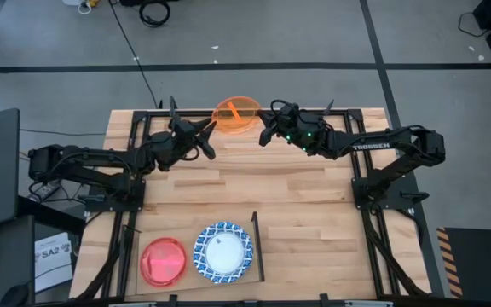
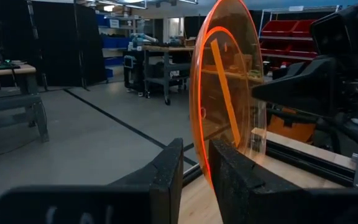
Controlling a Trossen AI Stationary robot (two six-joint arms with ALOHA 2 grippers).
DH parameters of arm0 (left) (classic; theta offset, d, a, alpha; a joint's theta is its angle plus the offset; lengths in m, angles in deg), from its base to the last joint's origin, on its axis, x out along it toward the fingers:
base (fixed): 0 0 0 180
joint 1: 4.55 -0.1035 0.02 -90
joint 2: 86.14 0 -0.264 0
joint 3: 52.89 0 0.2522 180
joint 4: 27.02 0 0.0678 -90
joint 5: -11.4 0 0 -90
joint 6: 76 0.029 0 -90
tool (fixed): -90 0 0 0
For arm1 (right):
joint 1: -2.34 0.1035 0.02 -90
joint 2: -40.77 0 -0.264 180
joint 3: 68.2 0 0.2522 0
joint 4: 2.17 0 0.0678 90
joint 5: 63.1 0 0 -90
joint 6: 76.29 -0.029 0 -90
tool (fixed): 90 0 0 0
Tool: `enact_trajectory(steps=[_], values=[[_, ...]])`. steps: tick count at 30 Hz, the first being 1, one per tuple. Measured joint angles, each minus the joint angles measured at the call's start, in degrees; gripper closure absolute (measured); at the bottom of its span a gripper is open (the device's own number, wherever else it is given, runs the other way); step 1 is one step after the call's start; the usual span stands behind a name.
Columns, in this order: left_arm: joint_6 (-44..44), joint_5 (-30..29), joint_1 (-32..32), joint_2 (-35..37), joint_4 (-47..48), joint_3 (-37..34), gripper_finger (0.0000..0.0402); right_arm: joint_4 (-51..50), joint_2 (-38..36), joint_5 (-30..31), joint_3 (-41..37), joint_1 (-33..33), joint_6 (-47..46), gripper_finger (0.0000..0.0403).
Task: Place and stack plates onto a shelf
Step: Stack the orange plate on top of the pink plate on the shelf
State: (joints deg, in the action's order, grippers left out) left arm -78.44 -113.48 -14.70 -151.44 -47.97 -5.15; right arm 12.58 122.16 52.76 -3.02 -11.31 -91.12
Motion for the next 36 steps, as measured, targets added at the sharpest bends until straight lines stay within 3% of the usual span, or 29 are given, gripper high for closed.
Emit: enact_trajectory(steps=[13,30,36], values=[[0.04,-0.33,-0.06,0.00,-0.04,0.00,0.0394,0.00,0.00,-0.40,0.00,0.00,-0.03,0.0387],[0.04,-0.33,-0.04,0.04,-0.08,0.00,0.0394,-0.17,0.00,-2.76,0.00,-0.06,-0.56,0.0376],[0.04,0.22,0.00,0.04,-0.04,0.00,0.0393,-0.04,0.00,-3.48,0.00,0.00,-0.64,0.0339]])
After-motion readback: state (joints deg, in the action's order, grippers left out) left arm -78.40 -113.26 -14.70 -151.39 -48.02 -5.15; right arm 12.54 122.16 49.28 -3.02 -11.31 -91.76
